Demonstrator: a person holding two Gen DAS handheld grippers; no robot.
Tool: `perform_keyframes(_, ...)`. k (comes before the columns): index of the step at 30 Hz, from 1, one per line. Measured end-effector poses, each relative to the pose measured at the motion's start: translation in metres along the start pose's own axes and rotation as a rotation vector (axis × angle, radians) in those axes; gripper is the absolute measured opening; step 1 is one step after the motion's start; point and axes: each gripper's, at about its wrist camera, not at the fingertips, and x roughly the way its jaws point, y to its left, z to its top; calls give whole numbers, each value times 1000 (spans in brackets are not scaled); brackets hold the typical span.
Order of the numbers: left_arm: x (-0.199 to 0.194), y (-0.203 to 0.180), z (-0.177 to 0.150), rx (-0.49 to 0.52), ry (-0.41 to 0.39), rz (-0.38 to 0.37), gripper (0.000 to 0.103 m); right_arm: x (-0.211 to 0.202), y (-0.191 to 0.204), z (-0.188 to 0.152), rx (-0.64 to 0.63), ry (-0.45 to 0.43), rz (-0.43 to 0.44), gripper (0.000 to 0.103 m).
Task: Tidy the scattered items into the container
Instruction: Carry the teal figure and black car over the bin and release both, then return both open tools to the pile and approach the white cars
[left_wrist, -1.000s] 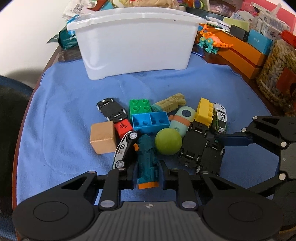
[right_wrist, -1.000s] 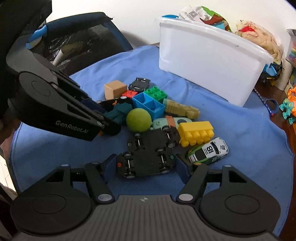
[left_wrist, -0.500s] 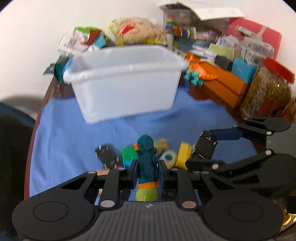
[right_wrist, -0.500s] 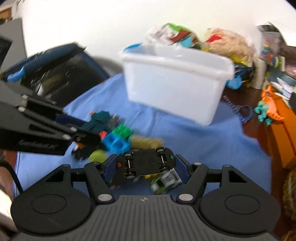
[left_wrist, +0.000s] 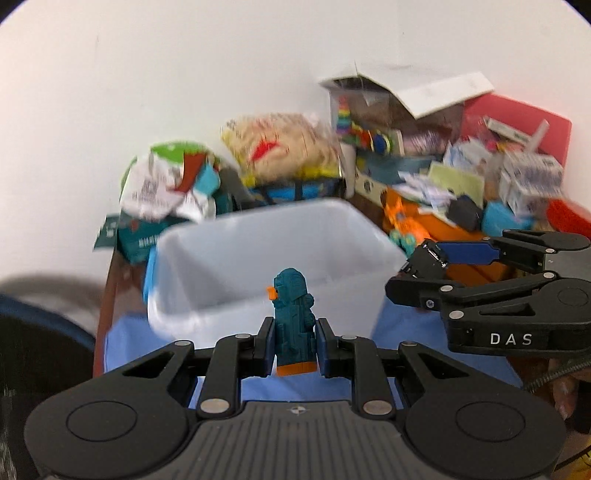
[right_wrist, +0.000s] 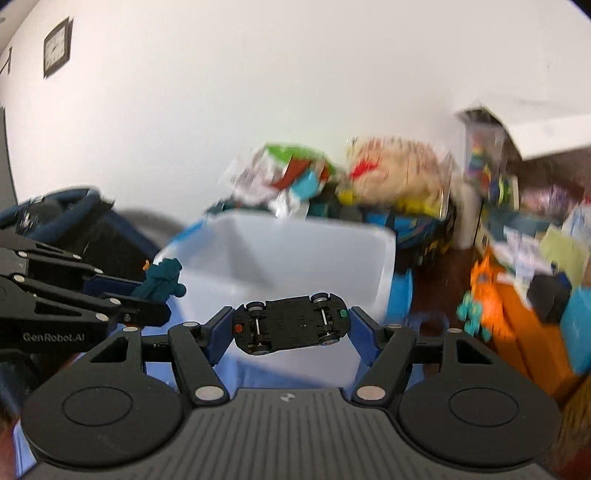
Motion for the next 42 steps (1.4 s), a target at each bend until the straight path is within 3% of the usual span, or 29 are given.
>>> perform_keyframes(6, 39, 17, 29, -6, -1, 8, 25, 31, -5, 28, 6, -38, -33, 69)
perform_keyframes(15, 88, 36, 25, 10, 81, -11, 25, 77, -7, 25, 38, 33, -44, 69)
perform_keyframes(21, 97, 40, 28, 13, 80, -19, 25, 92, -2, 16, 20, 80, -55, 70)
perform_keyframes(24, 98, 41, 31, 4, 65, -11, 27, 93, -1, 15, 9, 77, -73, 70)
perform_keyframes(27, 95, 43, 33, -16, 56, -2, 32, 90, -2, 18, 21, 68, -83, 79)
perform_keyframes(31, 85, 43, 33, -24, 41, 5, 33, 79, -1, 21, 3, 45, -86, 79)
perform_keyframes(37, 52, 39, 23, -51, 17, 9, 51, 49, 1, 13, 15, 17, -62, 79)
perform_keyframes(39, 39, 35, 15, -58, 11, 14, 68, 38, 3, 9, 15, 22, -55, 79)
perform_keyframes(42, 24, 26, -2, -38, 14, 24, 70, 21, 7, -1, 12, 25, -37, 80)
